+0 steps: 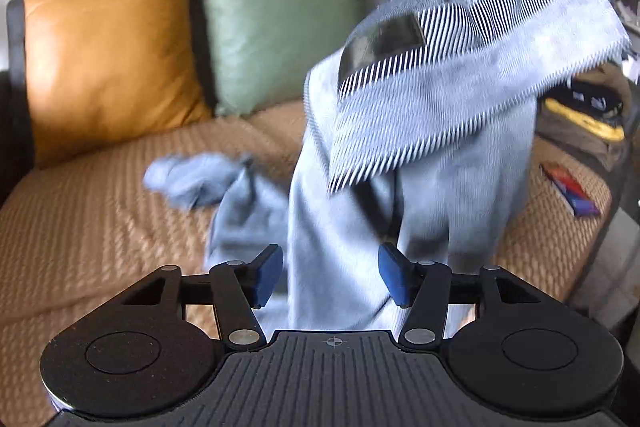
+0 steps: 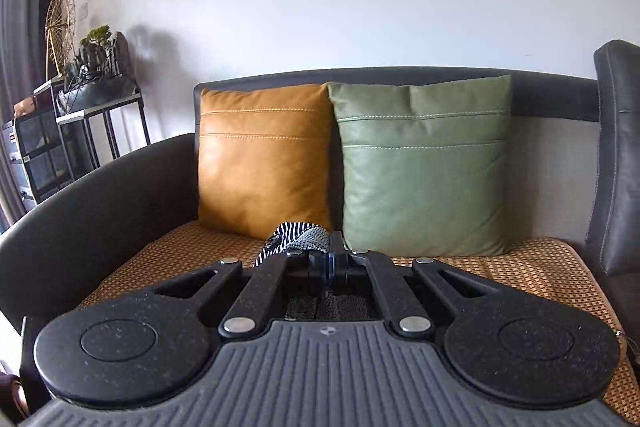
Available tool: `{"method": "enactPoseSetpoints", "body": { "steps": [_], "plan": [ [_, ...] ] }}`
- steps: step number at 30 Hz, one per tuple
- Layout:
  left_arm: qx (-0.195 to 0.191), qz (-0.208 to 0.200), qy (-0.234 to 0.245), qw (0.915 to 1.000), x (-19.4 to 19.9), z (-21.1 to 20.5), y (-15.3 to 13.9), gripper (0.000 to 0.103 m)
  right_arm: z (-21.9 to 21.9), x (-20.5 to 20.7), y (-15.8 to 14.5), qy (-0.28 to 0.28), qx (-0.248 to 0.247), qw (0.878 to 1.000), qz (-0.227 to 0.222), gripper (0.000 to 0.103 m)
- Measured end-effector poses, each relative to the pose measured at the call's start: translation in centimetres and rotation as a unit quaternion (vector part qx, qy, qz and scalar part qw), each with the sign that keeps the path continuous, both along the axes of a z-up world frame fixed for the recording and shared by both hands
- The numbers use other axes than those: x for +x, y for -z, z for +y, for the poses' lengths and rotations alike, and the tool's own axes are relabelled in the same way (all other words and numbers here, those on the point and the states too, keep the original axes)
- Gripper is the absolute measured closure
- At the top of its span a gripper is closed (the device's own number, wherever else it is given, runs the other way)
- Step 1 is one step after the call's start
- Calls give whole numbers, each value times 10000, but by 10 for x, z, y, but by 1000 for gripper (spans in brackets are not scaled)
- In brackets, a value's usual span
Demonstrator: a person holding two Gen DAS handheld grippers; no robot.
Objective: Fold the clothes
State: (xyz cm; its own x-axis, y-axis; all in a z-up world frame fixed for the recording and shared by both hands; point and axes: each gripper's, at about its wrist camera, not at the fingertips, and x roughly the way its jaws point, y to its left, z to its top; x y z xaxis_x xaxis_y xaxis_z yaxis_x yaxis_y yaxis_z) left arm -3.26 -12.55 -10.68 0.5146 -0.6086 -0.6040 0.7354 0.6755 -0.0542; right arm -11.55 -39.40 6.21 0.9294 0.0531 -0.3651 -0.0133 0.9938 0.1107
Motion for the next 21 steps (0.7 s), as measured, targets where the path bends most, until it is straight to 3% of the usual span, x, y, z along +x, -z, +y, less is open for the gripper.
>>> {"method": "enactPoseSetpoints", "body": {
  "steps": [6,9,11,16,21],
  "plan": [
    [-570,-144,88,9982,15,-43,-8,32,-19,-9,8,123,-109,9998,100,101],
    [-659,-180,258,9973,20,-61,-5,23,-32,-14,12,203,-26,9997,95,101],
    [-625,-100,349,9974,27,-74,2,22,-41,-17,15,242,89,9996,91,101],
    [-804,184,330,9961,49,-87,14,20,-55,-26,21,363,10,9993,122,101],
    [-1215,941,320,9876,75,-82,30,17,-71,-33,28,436,196,9988,117,101]
  ]
}}
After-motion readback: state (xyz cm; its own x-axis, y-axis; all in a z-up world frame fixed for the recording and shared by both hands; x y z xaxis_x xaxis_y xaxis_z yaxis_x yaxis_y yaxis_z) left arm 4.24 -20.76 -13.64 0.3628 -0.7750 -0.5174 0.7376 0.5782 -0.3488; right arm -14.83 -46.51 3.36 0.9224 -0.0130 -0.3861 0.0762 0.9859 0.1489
